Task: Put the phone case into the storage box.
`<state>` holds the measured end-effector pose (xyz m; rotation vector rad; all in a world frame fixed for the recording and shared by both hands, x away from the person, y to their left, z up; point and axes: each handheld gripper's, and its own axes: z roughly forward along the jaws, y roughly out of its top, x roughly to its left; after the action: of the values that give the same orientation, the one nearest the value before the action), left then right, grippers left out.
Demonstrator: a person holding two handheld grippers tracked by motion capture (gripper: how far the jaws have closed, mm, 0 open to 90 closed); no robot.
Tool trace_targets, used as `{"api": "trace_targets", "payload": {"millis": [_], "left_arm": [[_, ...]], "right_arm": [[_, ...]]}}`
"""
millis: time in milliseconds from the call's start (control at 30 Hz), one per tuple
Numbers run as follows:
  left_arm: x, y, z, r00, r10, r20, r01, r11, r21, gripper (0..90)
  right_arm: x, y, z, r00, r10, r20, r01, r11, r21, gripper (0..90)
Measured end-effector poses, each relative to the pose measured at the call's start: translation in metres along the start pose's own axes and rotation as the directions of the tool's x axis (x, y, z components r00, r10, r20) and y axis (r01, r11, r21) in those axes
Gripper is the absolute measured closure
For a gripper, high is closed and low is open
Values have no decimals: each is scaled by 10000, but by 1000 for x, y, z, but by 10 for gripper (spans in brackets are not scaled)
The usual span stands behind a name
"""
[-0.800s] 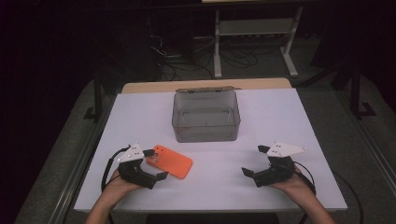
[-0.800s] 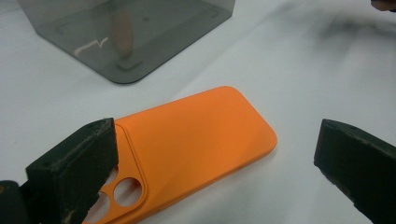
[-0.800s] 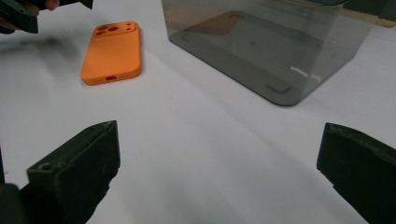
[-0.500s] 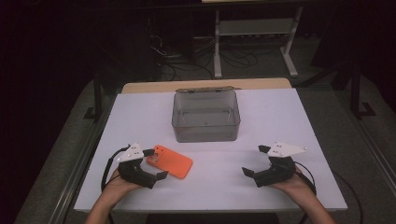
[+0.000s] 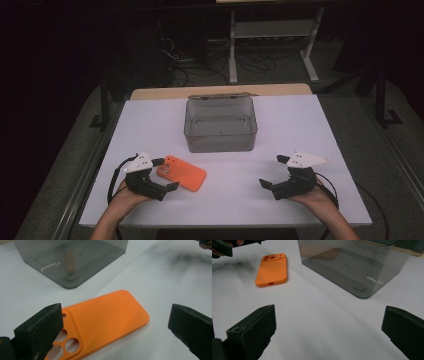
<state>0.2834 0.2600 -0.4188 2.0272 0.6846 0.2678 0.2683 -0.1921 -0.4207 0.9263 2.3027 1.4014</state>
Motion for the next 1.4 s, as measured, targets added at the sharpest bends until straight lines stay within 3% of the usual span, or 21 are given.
{"api": "trace_targets", "payload": {"millis": [1400], "left_arm": [[15,28,11,9994,259,-225,-261,9996,-96,0]], "right_arm": [[-2,0,0,9999,58,94,-58,10000,3,0]]}}
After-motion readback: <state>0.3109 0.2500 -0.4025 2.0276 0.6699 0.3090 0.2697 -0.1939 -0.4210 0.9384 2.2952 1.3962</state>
